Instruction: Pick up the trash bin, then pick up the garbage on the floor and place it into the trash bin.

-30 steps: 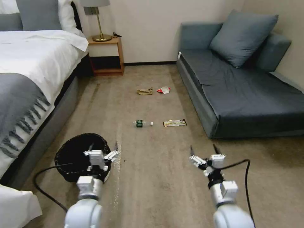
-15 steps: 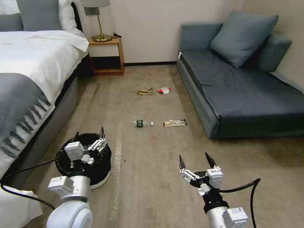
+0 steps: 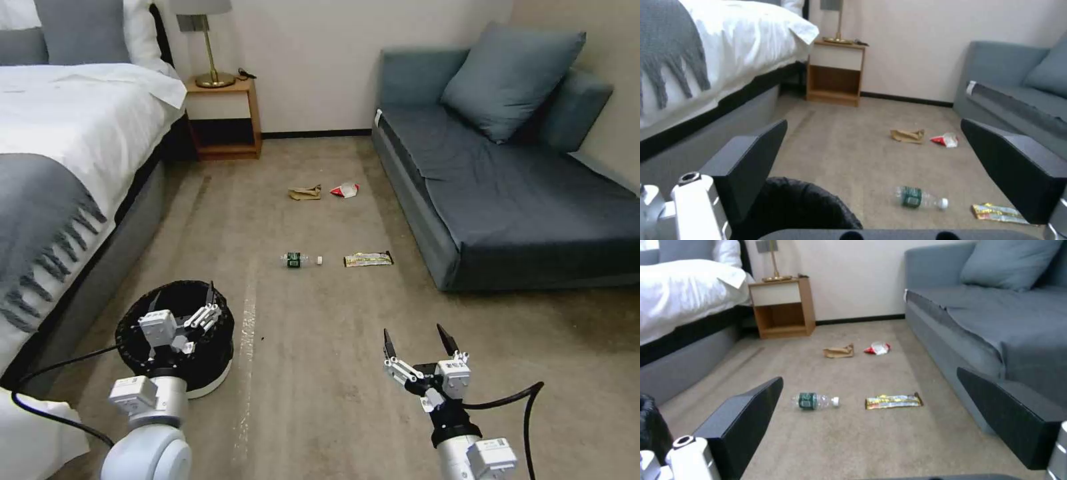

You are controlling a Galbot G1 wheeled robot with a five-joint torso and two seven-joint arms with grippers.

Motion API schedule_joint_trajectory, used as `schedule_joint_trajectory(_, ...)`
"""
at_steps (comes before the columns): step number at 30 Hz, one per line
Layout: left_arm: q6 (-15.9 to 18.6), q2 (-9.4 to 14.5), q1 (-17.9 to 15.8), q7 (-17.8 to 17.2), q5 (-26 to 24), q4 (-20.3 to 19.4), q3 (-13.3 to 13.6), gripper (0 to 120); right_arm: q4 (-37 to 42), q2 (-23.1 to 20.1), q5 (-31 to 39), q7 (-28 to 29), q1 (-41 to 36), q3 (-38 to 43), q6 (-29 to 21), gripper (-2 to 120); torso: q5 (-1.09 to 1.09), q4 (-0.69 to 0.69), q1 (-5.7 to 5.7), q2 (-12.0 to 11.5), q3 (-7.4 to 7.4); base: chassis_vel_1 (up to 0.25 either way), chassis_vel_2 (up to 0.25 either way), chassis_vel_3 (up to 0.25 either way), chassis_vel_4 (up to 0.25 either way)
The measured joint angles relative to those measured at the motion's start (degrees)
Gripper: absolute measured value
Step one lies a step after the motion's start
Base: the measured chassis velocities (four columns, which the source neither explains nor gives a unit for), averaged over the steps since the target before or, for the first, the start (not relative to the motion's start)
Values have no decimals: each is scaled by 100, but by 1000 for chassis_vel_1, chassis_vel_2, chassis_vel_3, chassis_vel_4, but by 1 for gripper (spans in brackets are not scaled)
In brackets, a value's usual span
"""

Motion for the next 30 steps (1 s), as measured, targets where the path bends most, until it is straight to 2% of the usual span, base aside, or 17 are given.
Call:
schedule_joint_trajectory(7,108,158,-191,-97,-197,168,-56,98,-171,49,14,45,124,34,1,100,0,0,0,0,0,0,0,0,0)
schedule_joint_trajectory(13,437,416,-288,-404,-607,274,-182,97,-265,15,104,56,194,148,16,100,-1,0,0,0,0,0,0,0,0)
schedule_joint_trajectory(14,554,514,-291,-507,-782,309,-277,97,-294,-7,139,57,217,197,17,100,-1,0,0,0,0,0,0,0,0)
schedule_joint_trajectory(15,554,514,-291,-507,-782,309,-277,97,-294,-7,139,57,217,197,17,100,-1,0,0,0,0,0,0,0,0)
schedule_joint_trajectory(19,1014,844,-260,-804,-1312,414,-723,97,-379,-54,222,51,316,293,18,100,-1,0,0,0,0,0,0,0,0)
schedule_joint_trajectory(20,1014,844,-260,-804,-1312,414,-723,97,-379,-54,222,51,316,293,18,100,-1,0,0,0,0,0,0,0,0)
schedule_joint_trajectory(24,1417,1046,-189,-1064,-1662,545,-1064,97,-451,-47,239,42,388,289,27,100,0,0,0,0,0,0,0,0,0)
schedule_joint_trajectory(29,1666,1166,-148,-1273,-1816,704,-1220,97,-509,-12,236,27,452,254,33,100,-1,0,0,0,0,0,0,0,0)
schedule_joint_trajectory(30,1824,1208,-165,-1385,-1902,747,-1239,97,-526,3,229,22,468,244,34,100,0,1,0,0,0,0,0,0,0)
